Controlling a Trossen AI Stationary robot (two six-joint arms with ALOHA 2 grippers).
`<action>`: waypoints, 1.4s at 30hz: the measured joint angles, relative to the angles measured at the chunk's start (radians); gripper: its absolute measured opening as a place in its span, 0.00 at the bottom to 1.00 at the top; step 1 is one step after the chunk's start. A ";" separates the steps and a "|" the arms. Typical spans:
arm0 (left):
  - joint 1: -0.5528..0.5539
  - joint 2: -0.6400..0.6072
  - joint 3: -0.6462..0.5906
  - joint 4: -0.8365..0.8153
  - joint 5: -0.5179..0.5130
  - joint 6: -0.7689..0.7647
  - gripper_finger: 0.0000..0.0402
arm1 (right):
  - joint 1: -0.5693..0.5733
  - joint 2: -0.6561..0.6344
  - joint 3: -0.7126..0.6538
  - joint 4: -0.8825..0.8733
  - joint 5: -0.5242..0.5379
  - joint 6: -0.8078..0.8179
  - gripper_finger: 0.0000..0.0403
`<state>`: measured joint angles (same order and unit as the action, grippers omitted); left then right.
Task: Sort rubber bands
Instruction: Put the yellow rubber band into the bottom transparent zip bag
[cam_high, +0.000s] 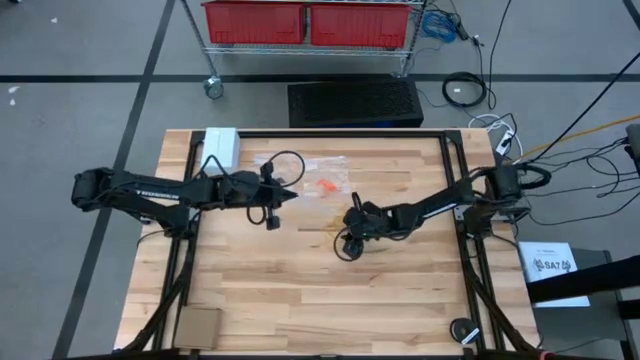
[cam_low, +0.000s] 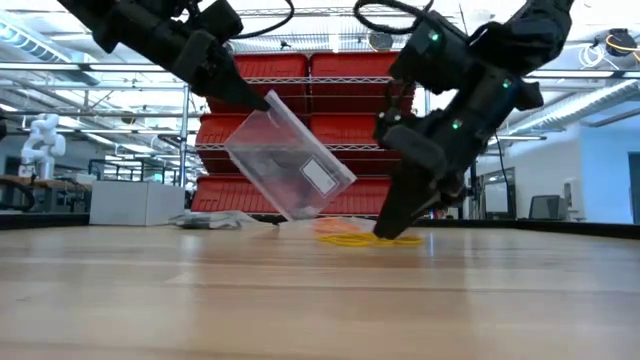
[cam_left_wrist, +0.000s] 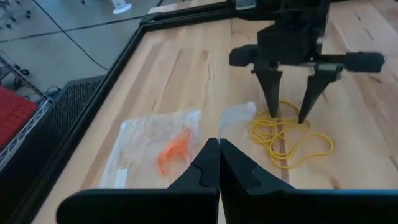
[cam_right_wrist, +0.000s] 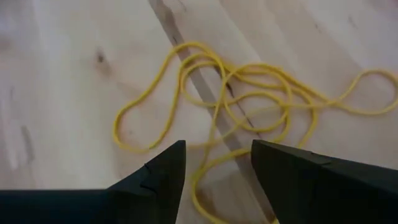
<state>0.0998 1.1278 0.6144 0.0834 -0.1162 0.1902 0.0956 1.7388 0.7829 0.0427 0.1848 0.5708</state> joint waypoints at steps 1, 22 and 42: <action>0.000 0.000 -0.001 0.000 0.000 0.000 0.00 | 0.001 0.015 0.009 0.000 0.006 0.008 0.45; -0.001 0.001 -0.001 0.002 0.001 0.006 0.00 | 0.013 0.087 0.111 -0.090 0.115 -0.010 0.03; -0.001 0.001 -0.001 -0.009 0.001 0.001 0.00 | 0.064 -0.229 0.111 -0.201 0.126 -0.104 0.00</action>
<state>0.0986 1.1286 0.6136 0.0742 -0.1149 0.1909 0.1599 1.5093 0.8936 -0.1580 0.3105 0.4664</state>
